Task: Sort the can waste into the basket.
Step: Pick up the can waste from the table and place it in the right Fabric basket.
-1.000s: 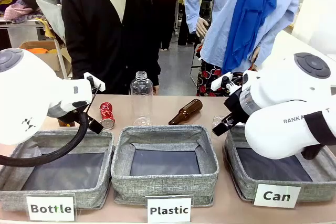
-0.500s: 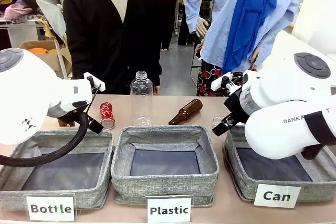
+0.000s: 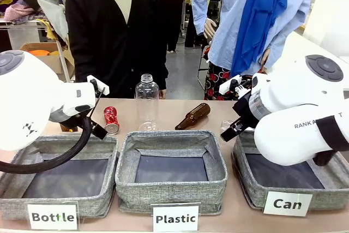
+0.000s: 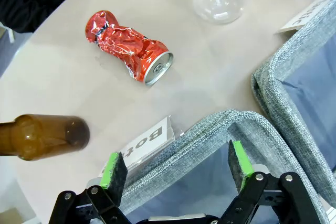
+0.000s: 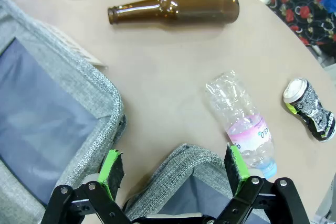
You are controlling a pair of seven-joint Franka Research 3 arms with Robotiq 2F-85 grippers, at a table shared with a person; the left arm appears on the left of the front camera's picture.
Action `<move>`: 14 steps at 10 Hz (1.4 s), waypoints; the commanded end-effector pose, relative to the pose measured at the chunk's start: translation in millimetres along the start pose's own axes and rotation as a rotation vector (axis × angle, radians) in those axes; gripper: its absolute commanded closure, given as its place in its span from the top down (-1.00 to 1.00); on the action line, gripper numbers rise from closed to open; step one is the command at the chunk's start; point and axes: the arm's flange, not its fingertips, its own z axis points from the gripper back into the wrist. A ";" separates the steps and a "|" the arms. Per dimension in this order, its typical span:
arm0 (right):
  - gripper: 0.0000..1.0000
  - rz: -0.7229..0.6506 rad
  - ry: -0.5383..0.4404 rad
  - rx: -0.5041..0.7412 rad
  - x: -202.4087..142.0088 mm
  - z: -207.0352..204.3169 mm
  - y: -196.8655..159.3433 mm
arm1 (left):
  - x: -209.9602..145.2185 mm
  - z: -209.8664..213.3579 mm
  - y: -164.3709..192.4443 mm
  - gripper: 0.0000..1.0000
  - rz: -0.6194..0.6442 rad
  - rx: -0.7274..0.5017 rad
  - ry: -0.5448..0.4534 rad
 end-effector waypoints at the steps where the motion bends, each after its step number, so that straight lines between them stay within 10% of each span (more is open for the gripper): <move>1: 1.00 -0.001 0.000 0.000 0.0 0.1 -0.1 | 0.8 0.3 -1.5 1.00 -0.002 -0.002 -0.003; 4: 1.00 0.087 0.010 -0.028 6.1 0.1 18.3 | 6.1 7.8 -7.5 1.00 -0.051 -0.023 0.004; 7: 1.00 0.130 -0.012 0.117 14.0 58.8 33.9 | 8.9 85.8 -17.7 1.00 -0.080 -0.298 -0.074; 11: 1.00 -0.289 -0.058 0.454 -22.9 167.5 -20.9 | -42.7 175.9 -0.7 1.00 -0.204 -0.700 -0.198; 14: 1.00 -0.626 -0.192 0.530 -97.2 219.1 -89.8 | -116.8 204.1 62.7 1.00 -0.015 -0.704 -0.344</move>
